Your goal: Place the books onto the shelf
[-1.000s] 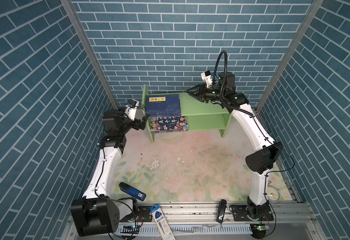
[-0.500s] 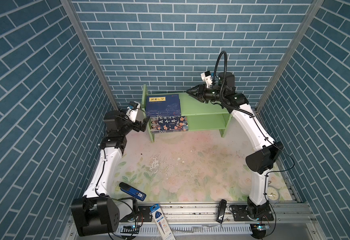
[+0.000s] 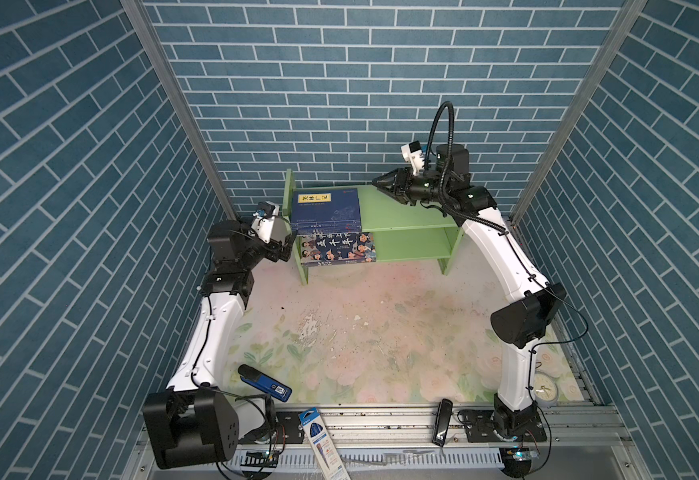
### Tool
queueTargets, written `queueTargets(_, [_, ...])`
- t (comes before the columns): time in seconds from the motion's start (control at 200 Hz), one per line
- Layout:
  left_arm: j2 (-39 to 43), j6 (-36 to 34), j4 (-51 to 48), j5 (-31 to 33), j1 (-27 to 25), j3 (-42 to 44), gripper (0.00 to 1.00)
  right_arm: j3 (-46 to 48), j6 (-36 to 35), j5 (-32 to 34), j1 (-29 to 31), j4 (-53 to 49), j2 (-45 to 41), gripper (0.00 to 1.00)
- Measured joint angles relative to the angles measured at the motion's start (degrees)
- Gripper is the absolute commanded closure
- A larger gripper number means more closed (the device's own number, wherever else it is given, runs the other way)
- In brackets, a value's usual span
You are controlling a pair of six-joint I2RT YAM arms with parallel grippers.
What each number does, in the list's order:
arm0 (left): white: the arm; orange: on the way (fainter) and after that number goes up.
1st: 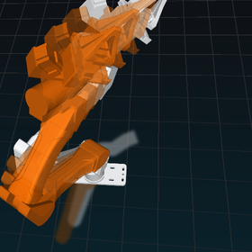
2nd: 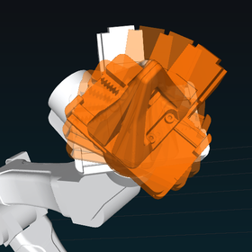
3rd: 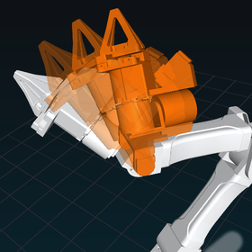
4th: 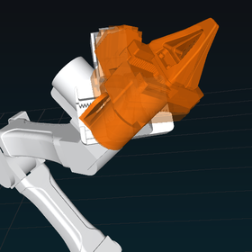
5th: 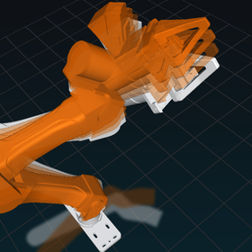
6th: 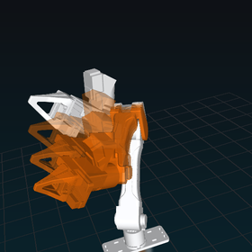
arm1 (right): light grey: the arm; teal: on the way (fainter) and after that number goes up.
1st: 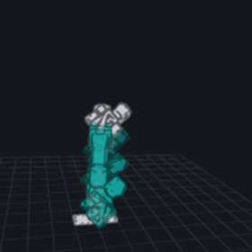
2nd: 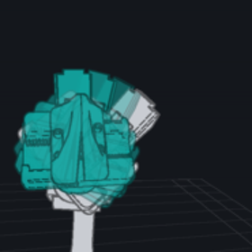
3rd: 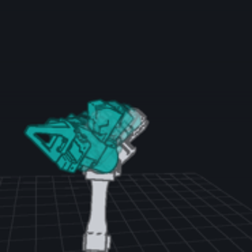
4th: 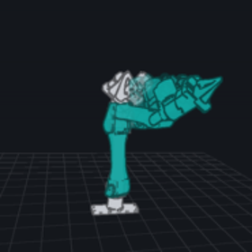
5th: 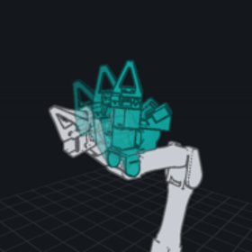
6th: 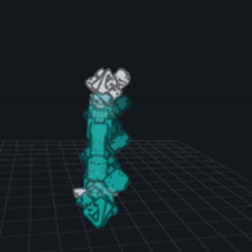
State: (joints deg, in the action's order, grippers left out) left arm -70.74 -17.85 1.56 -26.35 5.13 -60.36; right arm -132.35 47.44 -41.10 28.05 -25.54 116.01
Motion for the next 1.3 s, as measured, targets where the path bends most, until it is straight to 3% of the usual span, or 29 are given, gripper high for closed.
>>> queueTargets(0.39, [-0.6, 0.7, 0.2, 0.3, 0.2, 0.0, 0.00, 0.0, 0.0, 0.3, 0.0, 0.2, 0.1, 0.62])
queueTargets(0.535, [-0.2, 3.6, -2.8, -2.6, 1.8, -0.5, 0.01, -3.9, 0.1, 0.5, 0.0, -1.3, 3.0, 0.62])
queueTargets(0.755, [0.6, 15.1, -8.5, -10.1, 4.0, -5.7, 0.00, -9.1, 0.3, 1.2, 0.1, -3.2, 9.5, 0.62])
queueTargets(1.035, [0.7, 35.3, -6.7, -14.8, 4.0, -10.7, 0.00, -9.1, 0.2, 2.0, 0.6, -4.3, 13.4, 0.66])
queueTargets(1.3, [0.8, 42.7, -5.9, -15.5, 4.0, -10.7, 0.00, -9.1, 0.7, 1.2, 2.3, -2.7, 13.4, 0.67])
